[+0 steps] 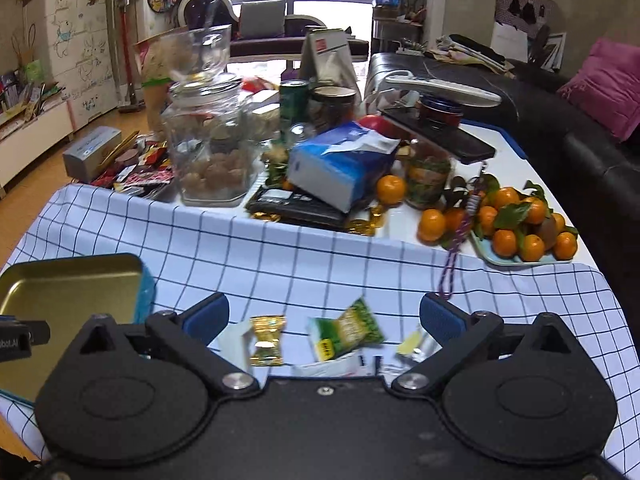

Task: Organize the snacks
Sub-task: 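Move the right tool to the yellow-patterned cake packet while the left tool approaches the green-white candy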

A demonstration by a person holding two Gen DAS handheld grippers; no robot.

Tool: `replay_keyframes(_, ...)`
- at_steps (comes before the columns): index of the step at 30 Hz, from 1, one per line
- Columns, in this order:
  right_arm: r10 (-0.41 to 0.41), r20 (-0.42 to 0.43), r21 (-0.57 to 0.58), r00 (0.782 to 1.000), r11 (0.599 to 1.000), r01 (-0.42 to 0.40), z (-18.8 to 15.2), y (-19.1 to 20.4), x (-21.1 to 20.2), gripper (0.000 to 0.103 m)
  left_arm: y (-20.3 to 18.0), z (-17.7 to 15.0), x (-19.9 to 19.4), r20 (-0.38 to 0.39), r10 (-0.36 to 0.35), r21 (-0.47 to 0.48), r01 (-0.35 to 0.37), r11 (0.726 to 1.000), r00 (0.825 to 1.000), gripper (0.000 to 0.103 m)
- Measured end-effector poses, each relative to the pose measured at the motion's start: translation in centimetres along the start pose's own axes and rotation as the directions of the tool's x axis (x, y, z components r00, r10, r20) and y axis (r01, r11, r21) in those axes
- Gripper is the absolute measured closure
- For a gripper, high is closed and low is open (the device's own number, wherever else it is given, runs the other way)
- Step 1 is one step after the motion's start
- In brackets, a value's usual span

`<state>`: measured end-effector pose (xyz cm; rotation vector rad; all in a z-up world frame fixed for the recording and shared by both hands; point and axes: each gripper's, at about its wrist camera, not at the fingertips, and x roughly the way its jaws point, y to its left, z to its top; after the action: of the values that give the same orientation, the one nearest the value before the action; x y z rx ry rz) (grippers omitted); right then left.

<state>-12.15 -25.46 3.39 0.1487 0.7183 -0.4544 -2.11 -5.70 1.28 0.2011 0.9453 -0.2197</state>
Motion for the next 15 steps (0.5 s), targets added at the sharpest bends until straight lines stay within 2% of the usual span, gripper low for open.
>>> replay_keyframes(3,-0.085,0.035,-0.001,0.996,0.996,0.086,0.0,-2.2,-0.4,0.000,-1.1,-0.1,-0.1,0.005,-0.006,0.023,0.006,1.000,1.000,0.058)
replay_keyframes(6,-0.207,0.116,0.006,0.971,0.978,0.208,-0.8,-4.0,-1.3,0.000,-2.5,-0.3,-0.2,0.006,-0.020,0.054,0.020,0.998,1.000,0.057)
replay_keyframes(8,-0.267,0.132,0.022,0.955,0.964,0.267,-1.6,-5.0,-1.6,0.000,-3.4,-0.4,-0.3,0.009,-0.026,0.076,0.025,0.997,1.000,0.057)
replay_keyframes(11,-0.321,0.049,0.079,0.946,0.945,0.317,-3.1,-6.6,-1.0,0.001,-4.6,-0.6,-0.4,0.012,-0.034,0.102,0.033,0.994,0.999,0.057)
replay_keyframes(12,-0.314,0.017,0.084,0.949,0.947,0.311,-3.6,-7.2,-0.7,0.003,-5.0,-0.7,-0.4,0.012,-0.038,0.109,0.037,0.993,0.999,0.057)
replay_keyframes(13,-0.302,-0.020,0.075,0.953,0.950,0.302,-4.0,-7.6,-0.2,0.012,-5.5,-0.7,-0.5,0.014,-0.042,0.116,0.040,0.992,0.999,0.057)
replay_keyframes(15,-0.315,-0.060,0.077,0.947,0.945,0.319,-4.9,-8.7,0.5,0.013,-6.1,-0.8,-0.6,0.017,-0.045,0.129,0.043,0.991,0.999,0.057)
